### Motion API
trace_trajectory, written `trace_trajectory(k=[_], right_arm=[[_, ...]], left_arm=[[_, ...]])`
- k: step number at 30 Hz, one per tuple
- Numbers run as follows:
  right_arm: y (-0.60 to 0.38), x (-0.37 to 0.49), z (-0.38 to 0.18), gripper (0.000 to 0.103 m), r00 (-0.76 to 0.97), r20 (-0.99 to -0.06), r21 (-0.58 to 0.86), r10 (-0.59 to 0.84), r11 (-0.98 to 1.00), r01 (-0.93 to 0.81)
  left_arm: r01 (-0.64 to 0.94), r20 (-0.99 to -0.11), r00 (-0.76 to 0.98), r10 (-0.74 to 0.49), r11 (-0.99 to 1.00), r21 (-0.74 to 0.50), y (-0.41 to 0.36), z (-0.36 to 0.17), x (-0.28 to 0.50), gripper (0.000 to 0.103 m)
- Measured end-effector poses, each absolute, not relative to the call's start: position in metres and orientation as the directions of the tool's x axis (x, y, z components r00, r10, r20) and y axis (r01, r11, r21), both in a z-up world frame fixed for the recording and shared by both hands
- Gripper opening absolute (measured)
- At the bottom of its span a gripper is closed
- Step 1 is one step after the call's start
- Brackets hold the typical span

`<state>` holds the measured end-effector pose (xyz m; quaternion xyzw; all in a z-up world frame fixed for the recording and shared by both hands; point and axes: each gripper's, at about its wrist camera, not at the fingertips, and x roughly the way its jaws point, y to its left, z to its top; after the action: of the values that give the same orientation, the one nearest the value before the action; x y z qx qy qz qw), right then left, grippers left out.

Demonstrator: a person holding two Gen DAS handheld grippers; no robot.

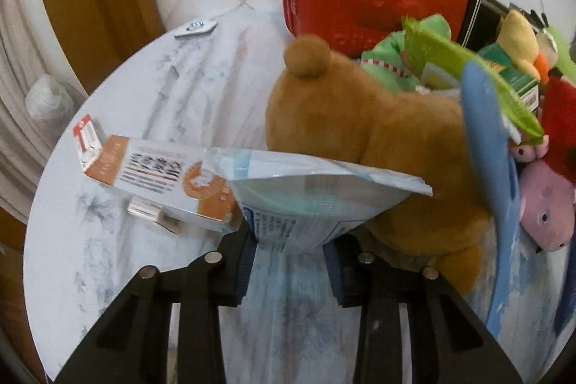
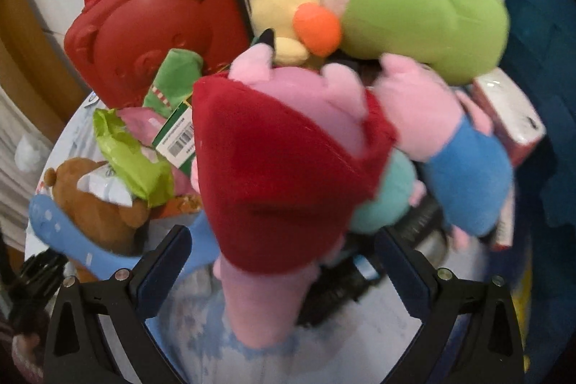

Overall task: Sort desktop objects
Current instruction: 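Grasp the white plastic packet with left gripper while right grasps the pink pig plush, then lift the white packet and pig plush over the blue crate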

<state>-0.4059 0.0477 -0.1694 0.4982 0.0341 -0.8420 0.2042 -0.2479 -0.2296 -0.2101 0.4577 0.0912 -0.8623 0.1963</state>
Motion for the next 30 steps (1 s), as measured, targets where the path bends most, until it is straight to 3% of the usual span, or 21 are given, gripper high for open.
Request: trace_trajectory(k=[3,4,5,8,30], right_arm=[[0.041,-0.415,-0.18,0.1,-0.42,-0.853,0.156,-0.31,-0.92,0.361],[0.04,-0.417,-0.183,0.092,-0.423,-0.854,0.151,-0.302,-0.923,0.354],[0.039,-0.419,-0.185,0.078,-0.428,-0.856,0.14,-0.291,-0.926,0.349],[0.04,-0.416,-0.183,0.069,-0.438,-0.85,0.132,-0.293,-0.923,0.362],[0.124,-0.27,-0.037,0.068,-0.639,-0.654,0.115,-0.403,-0.889,0.443]], left_arm=[[0.436,-0.812,-0.519,-0.268,-0.9,0.018,-0.231,-0.196,-0.245,0.033],[0.44,-0.804,-0.526,-0.277,-0.898,0.022,-0.231,-0.191,-0.244,0.033],[0.442,-0.795,-0.535,-0.286,-0.897,0.026,-0.23,-0.185,-0.243,0.033],[0.442,-0.77,-0.562,-0.304,-0.896,0.031,-0.226,-0.166,-0.239,0.034],[0.242,-0.633,-0.75,-0.193,-0.97,0.009,-0.103,-0.053,-0.184,0.033]])
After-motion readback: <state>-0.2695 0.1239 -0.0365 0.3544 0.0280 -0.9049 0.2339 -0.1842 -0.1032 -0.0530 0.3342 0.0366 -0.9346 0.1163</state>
